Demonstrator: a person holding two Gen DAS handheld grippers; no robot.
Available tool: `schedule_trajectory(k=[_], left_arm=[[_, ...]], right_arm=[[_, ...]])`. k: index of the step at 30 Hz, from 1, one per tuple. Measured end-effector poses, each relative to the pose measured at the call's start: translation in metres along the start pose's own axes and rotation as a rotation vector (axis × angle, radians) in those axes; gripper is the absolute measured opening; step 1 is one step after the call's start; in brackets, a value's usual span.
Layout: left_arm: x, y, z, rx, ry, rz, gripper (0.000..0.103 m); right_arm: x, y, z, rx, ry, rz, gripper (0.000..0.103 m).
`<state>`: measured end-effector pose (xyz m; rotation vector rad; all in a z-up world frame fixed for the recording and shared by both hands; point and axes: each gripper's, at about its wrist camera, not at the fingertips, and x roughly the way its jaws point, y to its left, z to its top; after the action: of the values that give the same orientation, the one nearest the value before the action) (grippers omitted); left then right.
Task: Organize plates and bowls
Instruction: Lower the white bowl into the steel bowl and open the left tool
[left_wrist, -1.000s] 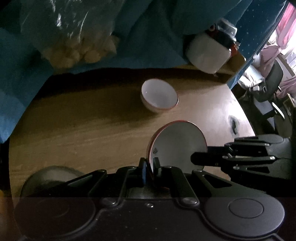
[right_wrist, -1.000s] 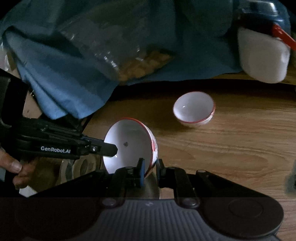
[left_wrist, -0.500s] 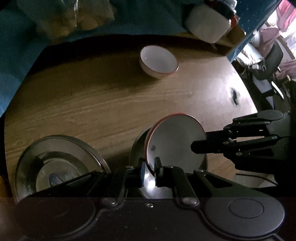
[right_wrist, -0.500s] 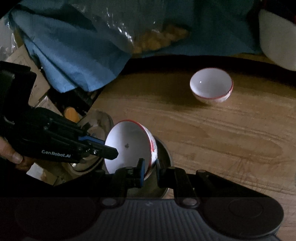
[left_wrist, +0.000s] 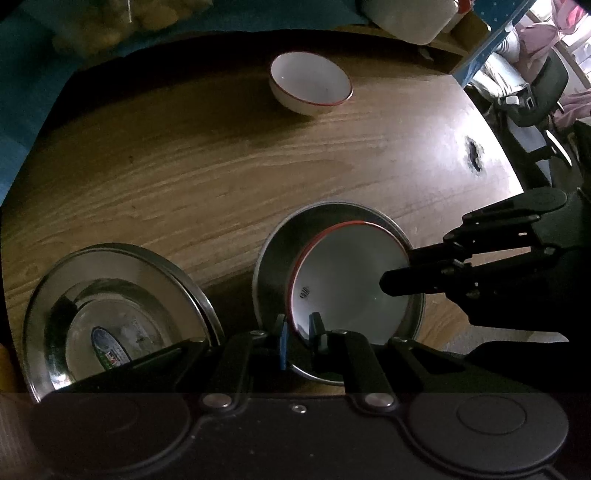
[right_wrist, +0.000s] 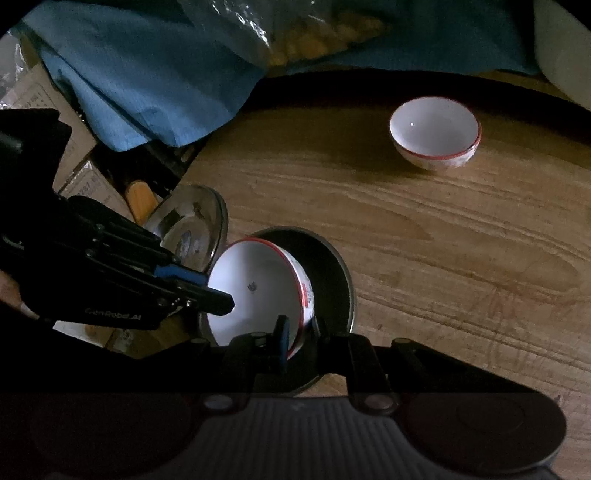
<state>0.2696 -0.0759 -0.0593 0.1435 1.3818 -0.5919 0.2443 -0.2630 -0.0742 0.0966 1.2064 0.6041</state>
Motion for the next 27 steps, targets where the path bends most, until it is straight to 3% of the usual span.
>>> schedule_trajectory(k=[27], left_arm=[[0.0074, -0.0002, 0.0028, -0.011, 0.024, 0.004, 0.014]], right_arm=[[0.0064, 0.0010, 0.0035, 0.016, 0.016, -0.006, 0.021]])
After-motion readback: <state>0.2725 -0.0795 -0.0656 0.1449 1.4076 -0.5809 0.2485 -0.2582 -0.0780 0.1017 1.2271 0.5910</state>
